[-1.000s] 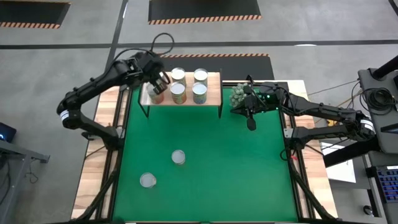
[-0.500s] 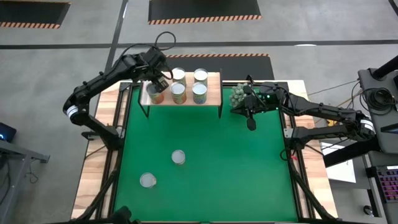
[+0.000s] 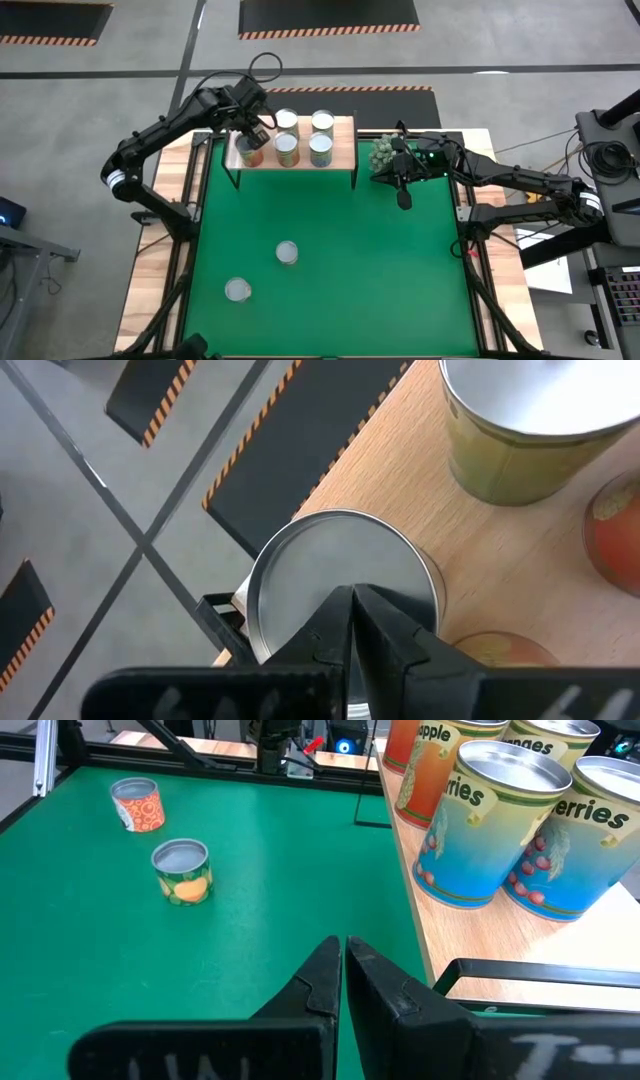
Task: Pick and place cans onto a shelf
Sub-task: Adjust the canned goods on the shelf
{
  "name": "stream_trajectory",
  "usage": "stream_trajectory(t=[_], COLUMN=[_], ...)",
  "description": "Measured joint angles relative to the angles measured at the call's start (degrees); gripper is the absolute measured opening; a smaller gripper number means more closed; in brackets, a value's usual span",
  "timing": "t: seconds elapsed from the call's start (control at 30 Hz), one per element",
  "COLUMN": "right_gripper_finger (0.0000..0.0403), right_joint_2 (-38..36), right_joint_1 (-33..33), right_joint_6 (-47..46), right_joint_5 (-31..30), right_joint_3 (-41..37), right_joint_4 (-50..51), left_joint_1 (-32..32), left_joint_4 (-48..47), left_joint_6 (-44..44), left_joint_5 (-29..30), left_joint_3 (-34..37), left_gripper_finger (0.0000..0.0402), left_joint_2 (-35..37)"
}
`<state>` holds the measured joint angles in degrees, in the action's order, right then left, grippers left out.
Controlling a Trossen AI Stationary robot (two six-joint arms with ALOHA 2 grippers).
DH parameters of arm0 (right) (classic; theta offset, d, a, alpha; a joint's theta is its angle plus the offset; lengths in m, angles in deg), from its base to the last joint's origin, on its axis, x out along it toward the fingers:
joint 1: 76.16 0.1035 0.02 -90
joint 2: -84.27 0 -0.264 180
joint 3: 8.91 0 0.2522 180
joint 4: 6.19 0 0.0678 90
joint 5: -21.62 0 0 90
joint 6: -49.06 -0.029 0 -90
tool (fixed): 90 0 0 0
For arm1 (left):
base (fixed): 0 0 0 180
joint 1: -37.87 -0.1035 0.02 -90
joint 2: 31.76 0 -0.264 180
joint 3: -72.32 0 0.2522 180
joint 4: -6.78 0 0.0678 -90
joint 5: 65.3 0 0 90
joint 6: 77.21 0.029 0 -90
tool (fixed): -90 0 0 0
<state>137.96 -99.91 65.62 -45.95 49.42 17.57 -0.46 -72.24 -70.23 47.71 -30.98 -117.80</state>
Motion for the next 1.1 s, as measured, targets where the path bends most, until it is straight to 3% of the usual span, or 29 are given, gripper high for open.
stream_trajectory(t=[0.47, 0.7, 0.77, 0.87, 1.03, 1.1], right_gripper_finger=[0.0009, 0.0009, 0.0009, 0.0009, 0.0009, 0.0009], right_joint_2=[0.0, 0.0, 0.0, 0.0, 0.0, 0.0], right_joint_1=[0.0, 0.0, 0.0, 0.0, 0.0, 0.0], right_joint_6=[0.5, 0.7, 0.7, 0.7, 0.6, 0.6], right_joint_5=[0.0, 0.0, 0.0, 0.0, 0.0, 0.0], right_joint_3=[0.0, 0.0, 0.0, 0.0, 0.0, 0.0], right_joint_4=[0.0, -0.5, -0.5, -0.5, -0.5, -0.5], left_joint_1=[2.1, 7.5, 10.0, 13.5, 16.4, 16.5], left_joint_4=[-0.2, 4.8, 7.0, 7.3, 7.8, 7.6], left_joint_6=[-3.4, -6.7, -6.7, -6.0, -6.2, -6.4], left_joint_5=[-0.4, -15.5, -17.0, -16.0, -5.0, -3.6], left_joint_3=[-2.8, -5.7, -5.2, -4.3, -2.7, -2.6], left_gripper_finger=[0.0, 0.0, 0.0, 0.0, 0.0, 0.0], left_joint_2=[1.5, 1.8, 1.8, 0.9, -0.1, -0.6])
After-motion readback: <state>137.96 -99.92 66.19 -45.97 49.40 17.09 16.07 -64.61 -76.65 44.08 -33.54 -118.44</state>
